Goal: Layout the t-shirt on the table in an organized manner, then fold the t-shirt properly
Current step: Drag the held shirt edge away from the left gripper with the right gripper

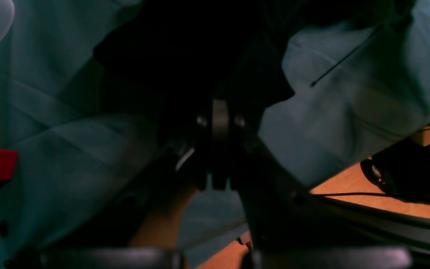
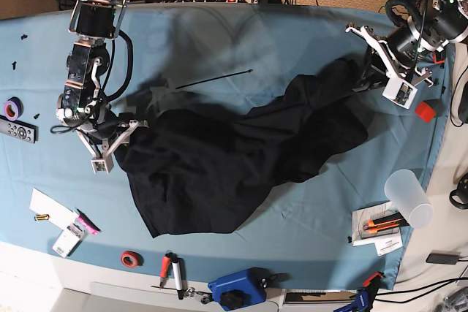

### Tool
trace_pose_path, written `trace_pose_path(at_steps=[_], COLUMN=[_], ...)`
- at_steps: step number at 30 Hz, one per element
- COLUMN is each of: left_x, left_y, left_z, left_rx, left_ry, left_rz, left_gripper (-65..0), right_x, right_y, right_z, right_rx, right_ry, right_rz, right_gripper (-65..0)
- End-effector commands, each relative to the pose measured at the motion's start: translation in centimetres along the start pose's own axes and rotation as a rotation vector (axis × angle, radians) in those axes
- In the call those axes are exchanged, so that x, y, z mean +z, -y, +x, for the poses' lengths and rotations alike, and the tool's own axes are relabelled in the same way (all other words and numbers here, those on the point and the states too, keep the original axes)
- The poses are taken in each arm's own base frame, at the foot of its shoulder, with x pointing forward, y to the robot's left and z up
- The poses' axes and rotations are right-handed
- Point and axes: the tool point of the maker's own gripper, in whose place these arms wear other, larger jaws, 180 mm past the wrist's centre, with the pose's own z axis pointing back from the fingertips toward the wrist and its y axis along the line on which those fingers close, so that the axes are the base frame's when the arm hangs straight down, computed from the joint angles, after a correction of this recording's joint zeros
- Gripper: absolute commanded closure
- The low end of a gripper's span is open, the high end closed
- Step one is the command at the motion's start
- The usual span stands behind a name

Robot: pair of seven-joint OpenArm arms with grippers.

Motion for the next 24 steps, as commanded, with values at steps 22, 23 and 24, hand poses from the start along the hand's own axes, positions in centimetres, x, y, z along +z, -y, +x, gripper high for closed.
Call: trace_pose_path(at_steps=[22, 23, 24], left_x=[0.3, 0.3, 0.3], left_y=[0.0, 0.0, 0.1], left_z=[0.9, 0.9, 1.0], left_rx=[-0.013, -0.013, -0.011], left_ry=[0.037, 0.038, 0.039], left_rz=[-0.001, -0.001, -0.003], left_gripper=[0.0, 0.0, 0.0], right_x=[17.1, 18.3, 19.4], right_y=[3.8, 3.7, 3.5], right_z=[8.2, 7.9, 7.6], right_rx=[0.061, 0.062, 0.071], right_ry=[0.452, 0.478, 0.503], right_rz=[-0.161, -0.151, -0.145], right_gripper=[0.0, 0.0, 0.0])
